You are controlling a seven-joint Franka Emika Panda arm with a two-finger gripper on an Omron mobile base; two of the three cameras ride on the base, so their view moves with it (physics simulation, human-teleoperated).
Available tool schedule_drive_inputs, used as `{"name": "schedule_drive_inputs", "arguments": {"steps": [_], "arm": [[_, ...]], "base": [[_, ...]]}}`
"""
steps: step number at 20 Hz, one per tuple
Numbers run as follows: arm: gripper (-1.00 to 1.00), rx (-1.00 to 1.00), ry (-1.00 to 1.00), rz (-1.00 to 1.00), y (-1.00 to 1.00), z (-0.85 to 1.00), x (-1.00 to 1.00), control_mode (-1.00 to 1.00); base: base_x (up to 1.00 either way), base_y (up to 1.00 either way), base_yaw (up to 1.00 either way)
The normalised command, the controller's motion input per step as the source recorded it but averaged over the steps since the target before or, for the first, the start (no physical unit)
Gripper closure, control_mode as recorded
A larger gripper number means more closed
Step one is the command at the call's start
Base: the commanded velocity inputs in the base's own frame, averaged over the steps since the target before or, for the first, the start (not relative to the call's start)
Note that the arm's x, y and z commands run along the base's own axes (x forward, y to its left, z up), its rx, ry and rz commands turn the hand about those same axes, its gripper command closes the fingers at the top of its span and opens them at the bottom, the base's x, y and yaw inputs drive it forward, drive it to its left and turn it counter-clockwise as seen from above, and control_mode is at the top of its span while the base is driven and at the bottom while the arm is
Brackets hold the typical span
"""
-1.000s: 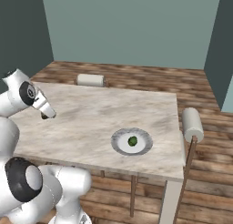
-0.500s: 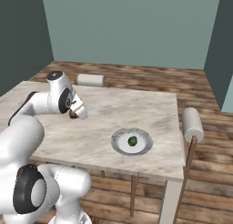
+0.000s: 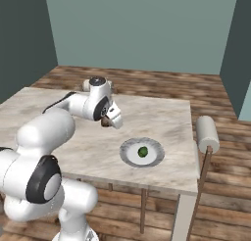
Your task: Pick the avocado and bread from the counter and place them on the plate. Then pick the jam from the cabinet and place it next to the plate. Lastly close the cabinet door.
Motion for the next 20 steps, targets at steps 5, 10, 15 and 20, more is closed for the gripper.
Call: {"name": "schedule_drive_inputs", "arguments": {"steps": [5, 10, 15, 20], "arm": [[1.00, 0.00, 0.12, 0.00, -0.72, 0.00, 0.08, -1.00], [1.00, 0.00, 0.11, 0.00, -0.57, -0.04, -0.01, -1.00], [1.00, 0.00, 0.02, 0.01, -0.42, -0.23, -0.04, -1.00], [1.00, 0.00, 0.02, 0.05, -0.27, -0.48, -0.18, -1.00]], "base": [[0.00, 0.00, 0.00], [0.00, 0.00, 0.00], [0.00, 0.00, 0.00], [0.00, 0.00, 0.00]]}}
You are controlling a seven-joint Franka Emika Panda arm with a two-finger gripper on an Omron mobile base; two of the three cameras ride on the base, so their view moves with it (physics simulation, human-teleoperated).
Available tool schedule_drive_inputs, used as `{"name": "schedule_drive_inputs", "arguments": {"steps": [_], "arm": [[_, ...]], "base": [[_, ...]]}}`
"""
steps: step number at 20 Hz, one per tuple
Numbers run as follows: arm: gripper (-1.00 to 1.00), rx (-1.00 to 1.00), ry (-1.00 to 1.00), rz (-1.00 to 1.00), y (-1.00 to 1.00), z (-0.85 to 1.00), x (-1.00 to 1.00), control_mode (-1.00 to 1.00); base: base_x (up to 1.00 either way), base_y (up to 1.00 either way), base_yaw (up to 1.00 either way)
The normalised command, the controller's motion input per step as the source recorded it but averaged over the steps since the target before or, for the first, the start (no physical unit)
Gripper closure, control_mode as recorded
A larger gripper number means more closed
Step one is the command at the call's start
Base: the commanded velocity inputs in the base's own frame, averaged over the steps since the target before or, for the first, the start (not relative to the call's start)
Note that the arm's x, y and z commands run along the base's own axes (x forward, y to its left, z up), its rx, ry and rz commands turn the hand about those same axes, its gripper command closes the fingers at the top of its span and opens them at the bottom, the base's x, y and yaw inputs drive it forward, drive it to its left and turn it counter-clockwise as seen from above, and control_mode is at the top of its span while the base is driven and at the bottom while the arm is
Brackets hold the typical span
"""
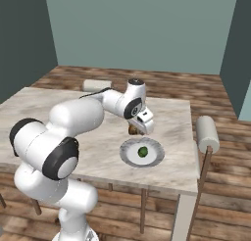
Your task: Pick the avocado and bread from the counter and place them on the plate. Then pick the jam from the cabinet and place it next to the plate. Lastly close the cabinet door.
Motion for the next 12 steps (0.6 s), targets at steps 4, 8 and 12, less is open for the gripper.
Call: {"name": "schedule_drive_inputs", "arguments": {"steps": [4, 8, 12], "arm": [[1.00, 0.00, 0.02, 0.09, -0.12, -0.48, -0.18, -1.00], [1.00, 0.00, 0.00, 0.11, -0.02, -0.27, -0.10, -1.00], [1.00, 0.00, 0.00, 0.12, 0.00, -0.17, -0.07, -1.00]], "base": [[0.00, 0.00, 0.00], [0.00, 0.00, 0.00], [0.00, 0.00, 0.00]]}}
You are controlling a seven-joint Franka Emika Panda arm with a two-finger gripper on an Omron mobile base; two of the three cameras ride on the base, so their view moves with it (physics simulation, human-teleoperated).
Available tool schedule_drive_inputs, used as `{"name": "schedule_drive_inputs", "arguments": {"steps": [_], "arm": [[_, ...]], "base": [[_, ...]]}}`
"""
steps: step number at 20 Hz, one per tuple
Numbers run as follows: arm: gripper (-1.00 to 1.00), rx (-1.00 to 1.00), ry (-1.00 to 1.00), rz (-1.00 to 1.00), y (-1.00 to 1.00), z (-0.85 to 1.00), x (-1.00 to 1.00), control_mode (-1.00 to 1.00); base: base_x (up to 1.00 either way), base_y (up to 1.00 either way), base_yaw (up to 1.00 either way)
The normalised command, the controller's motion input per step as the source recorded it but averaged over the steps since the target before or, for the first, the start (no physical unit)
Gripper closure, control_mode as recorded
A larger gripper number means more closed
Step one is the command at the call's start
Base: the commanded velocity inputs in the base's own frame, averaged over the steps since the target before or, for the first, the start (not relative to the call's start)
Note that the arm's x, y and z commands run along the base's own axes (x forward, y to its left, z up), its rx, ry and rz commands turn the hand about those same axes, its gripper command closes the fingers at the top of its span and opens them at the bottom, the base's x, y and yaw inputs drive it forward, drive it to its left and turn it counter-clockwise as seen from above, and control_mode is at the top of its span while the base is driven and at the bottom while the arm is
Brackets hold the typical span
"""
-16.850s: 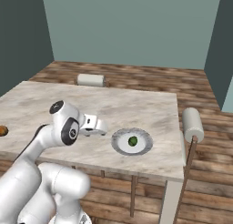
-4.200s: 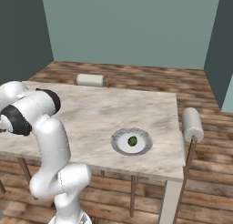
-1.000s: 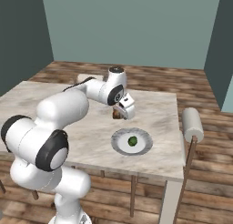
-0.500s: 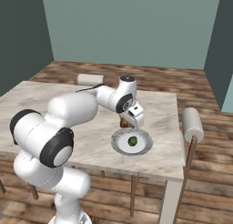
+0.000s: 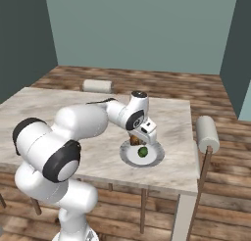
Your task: Pick the avocado and bread from the counter and place them on the plate. Then pick the jam from the cabinet and place it next to the plate. Lastly close the cabinet door.
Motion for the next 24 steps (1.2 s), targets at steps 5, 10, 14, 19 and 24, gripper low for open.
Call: {"name": "schedule_drive_inputs", "arguments": {"steps": [5, 10, 14, 19, 24], "arm": [[1.00, 0.00, 0.00, 0.12, 0.00, -0.13, -0.01, -1.00], [1.00, 0.00, 0.00, 0.11, 0.02, -0.17, 0.00, -1.00], [1.00, 0.00, 0.00, 0.11, 0.03, -0.18, 0.00, -1.00], [1.00, 0.00, 0.00, 0.10, 0.04, -0.16, 0.00, -1.00], [1.00, 0.00, -0.04, 0.09, 0.08, -0.09, 0.00, -1.00]], "base": [[0.00, 0.00, 0.00], [0.00, 0.00, 0.00], [0.00, 0.00, 0.00], [0.00, 0.00, 0.00], [0.00, 0.00, 0.00]]}}
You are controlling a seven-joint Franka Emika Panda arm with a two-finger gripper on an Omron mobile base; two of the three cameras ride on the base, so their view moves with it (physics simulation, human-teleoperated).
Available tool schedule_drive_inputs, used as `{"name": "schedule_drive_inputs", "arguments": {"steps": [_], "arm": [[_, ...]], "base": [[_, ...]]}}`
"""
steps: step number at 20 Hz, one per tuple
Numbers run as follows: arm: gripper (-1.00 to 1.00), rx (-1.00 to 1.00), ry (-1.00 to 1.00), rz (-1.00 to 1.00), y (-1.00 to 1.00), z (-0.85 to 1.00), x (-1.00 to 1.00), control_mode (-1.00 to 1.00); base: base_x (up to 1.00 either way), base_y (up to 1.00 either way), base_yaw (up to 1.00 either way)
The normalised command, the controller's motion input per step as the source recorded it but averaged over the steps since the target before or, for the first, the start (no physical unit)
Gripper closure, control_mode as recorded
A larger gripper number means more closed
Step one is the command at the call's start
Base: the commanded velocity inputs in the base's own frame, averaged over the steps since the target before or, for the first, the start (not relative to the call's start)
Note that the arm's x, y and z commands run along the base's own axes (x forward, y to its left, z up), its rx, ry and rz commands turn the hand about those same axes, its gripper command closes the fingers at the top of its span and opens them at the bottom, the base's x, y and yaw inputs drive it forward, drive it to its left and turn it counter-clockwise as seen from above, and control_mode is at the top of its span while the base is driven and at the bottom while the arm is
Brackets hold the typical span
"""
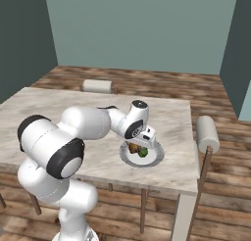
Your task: Pick the avocado and bread from the counter and place them on the plate. Then pick the jam from the cabinet and place it next to the plate. Lastly close the cabinet door.
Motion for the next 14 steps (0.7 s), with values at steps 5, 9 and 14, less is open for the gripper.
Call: {"name": "schedule_drive_inputs", "arguments": {"steps": [5, 9, 14], "arm": [[1.00, 0.00, -0.07, 0.08, 0.04, -0.06, 0.00, -1.00], [1.00, 0.00, -0.11, 0.07, 0.00, -0.10, 0.00, -1.00], [1.00, 0.00, -0.11, 0.06, 0.00, -0.14, 0.00, -1.00]], "base": [[0.00, 0.00, 0.00], [0.00, 0.00, 0.00], [0.00, 0.00, 0.00]]}}
